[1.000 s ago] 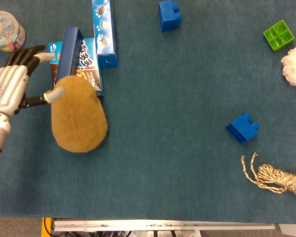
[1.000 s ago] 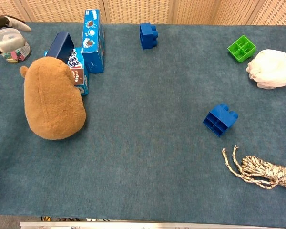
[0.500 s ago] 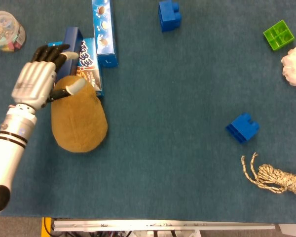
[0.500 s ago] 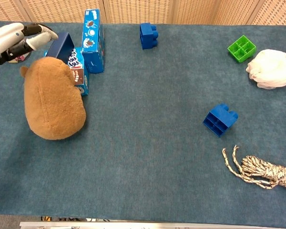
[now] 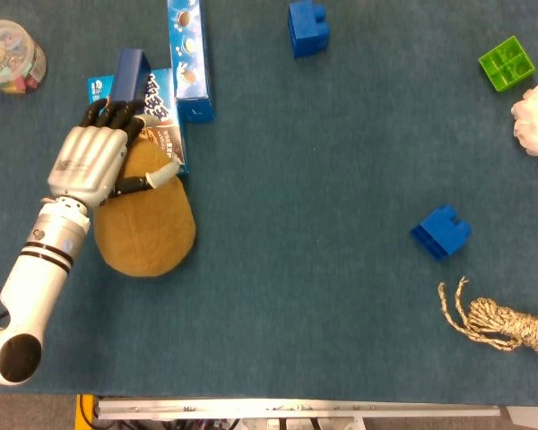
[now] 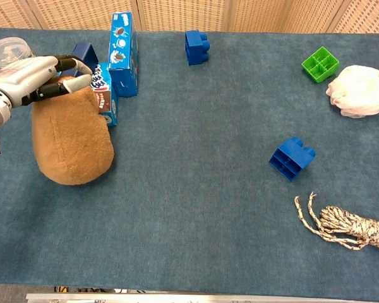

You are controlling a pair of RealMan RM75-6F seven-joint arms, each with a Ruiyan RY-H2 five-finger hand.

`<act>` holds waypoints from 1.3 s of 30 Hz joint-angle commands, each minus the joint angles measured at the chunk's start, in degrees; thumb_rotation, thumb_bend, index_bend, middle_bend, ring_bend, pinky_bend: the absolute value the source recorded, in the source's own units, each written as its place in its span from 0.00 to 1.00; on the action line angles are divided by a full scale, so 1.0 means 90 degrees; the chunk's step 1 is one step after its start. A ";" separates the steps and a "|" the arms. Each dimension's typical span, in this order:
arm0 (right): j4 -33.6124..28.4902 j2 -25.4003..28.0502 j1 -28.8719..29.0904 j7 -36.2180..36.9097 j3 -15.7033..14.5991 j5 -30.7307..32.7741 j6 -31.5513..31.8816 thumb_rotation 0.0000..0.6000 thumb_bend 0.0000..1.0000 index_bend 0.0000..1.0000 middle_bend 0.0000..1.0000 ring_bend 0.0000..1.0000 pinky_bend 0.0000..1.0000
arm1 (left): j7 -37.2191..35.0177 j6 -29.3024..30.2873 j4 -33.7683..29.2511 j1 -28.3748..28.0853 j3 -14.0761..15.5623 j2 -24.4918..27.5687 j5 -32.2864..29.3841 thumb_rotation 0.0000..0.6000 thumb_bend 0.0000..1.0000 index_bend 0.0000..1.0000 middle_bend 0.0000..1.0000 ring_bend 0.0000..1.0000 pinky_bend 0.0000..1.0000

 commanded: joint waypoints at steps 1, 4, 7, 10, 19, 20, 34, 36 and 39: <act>0.0011 -0.0010 -0.0001 0.0008 -0.0006 0.0001 -0.0004 1.00 0.17 0.31 0.44 0.30 0.26 | -0.0014 -0.0056 -0.0051 -0.0016 0.0041 0.0016 -0.0052 0.00 0.04 0.19 0.12 0.09 0.00; 0.0030 -0.0020 -0.0010 0.0017 -0.0013 0.0009 -0.0002 1.00 0.17 0.31 0.44 0.30 0.26 | -0.0053 -0.0109 -0.0086 -0.0018 0.0097 0.0035 -0.0060 0.00 0.04 0.19 0.11 0.09 0.00; 0.0039 -0.0025 -0.0015 0.0026 -0.0021 0.0014 -0.0005 1.00 0.17 0.31 0.44 0.30 0.26 | -0.0017 -0.0107 -0.0103 -0.0022 0.0154 0.0042 -0.0058 0.00 0.04 0.19 0.11 0.09 0.00; 0.0049 -0.0025 -0.0026 0.0043 -0.0026 0.0006 0.0011 1.00 0.17 0.31 0.44 0.30 0.26 | -0.0062 -0.0036 -0.0136 -0.0019 0.0127 0.0026 -0.0042 0.00 0.04 0.19 0.11 0.09 0.00; 0.0083 -0.0029 -0.0046 0.0072 -0.0037 0.0003 0.0030 1.00 0.17 0.31 0.44 0.30 0.26 | -0.0706 0.0167 -0.0157 0.0025 -0.0023 -0.0107 0.0547 0.00 0.04 0.19 0.11 0.09 0.00; 0.0086 -0.0029 -0.0049 0.0075 -0.0038 0.0005 0.0032 1.00 0.17 0.31 0.44 0.30 0.26 | -0.0700 0.0164 -0.0166 0.0022 -0.0004 -0.0114 0.0576 0.00 0.04 0.19 0.11 0.09 0.00; 0.0073 -0.0001 -0.0098 0.0068 -0.0046 0.0031 0.0080 1.00 0.17 0.31 0.44 0.30 0.26 | -0.0467 0.0023 0.0279 -0.0062 0.0127 -0.0358 0.0426 0.00 0.04 0.19 0.11 0.09 0.00; 0.0074 -0.0004 -0.0096 0.0065 -0.0045 0.0032 0.0075 1.00 0.17 0.31 0.44 0.30 0.26 | -0.0446 0.0024 0.0326 -0.0067 0.0113 -0.0361 0.0366 0.00 0.04 0.19 0.11 0.09 0.00; 0.0080 -0.0012 -0.0087 0.0067 -0.0042 0.0034 0.0062 1.00 0.17 0.31 0.44 0.30 0.26 | -0.0443 0.0016 0.0379 -0.0073 0.0072 -0.0349 0.0240 0.00 0.04 0.19 0.11 0.09 0.00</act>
